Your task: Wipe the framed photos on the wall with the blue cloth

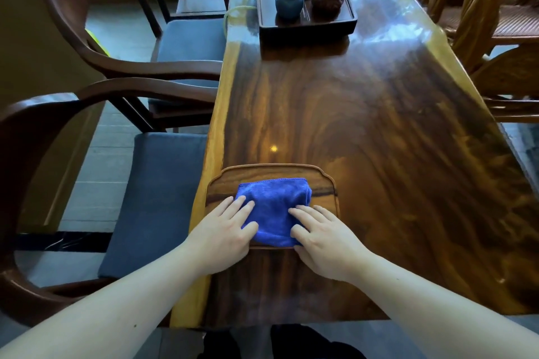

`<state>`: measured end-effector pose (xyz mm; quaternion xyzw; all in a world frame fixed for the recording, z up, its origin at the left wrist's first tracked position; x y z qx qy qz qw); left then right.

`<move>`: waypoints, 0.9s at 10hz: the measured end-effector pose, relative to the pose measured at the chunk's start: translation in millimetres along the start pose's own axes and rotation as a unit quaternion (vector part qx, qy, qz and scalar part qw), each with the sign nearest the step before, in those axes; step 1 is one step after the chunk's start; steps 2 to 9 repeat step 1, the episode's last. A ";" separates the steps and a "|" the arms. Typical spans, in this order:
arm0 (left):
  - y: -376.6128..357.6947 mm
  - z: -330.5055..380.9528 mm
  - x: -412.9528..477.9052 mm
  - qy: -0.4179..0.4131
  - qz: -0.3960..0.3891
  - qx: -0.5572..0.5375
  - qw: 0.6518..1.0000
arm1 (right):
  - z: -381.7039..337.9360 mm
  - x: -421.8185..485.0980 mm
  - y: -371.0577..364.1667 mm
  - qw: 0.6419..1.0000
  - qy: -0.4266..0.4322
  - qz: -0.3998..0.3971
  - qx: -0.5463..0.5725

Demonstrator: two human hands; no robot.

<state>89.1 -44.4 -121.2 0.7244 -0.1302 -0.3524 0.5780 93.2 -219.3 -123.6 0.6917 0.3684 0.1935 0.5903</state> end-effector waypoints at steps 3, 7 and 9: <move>13.0 -6.3 -3.4 0.034 -0.015 0.010 0.999 | 7.2 4.0 10.1 0.999 -0.024 -0.044 -0.020; 13.0 -6.3 -3.4 0.034 -0.015 0.010 0.999 | 7.2 4.0 10.1 0.999 -0.024 -0.044 -0.020; 13.0 -6.3 -3.4 0.034 -0.015 0.010 0.999 | 7.2 4.0 10.1 0.999 -0.024 -0.044 -0.020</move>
Point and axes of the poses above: each hand's wrist, its own x-axis towards the middle knuckle, its own y-axis out of the back of the hand, z = x × y, the point moved 6 cm from there along x, towards the middle knuckle, and after that the axes turned 9 degrees about -z, right-handed, at the moved point
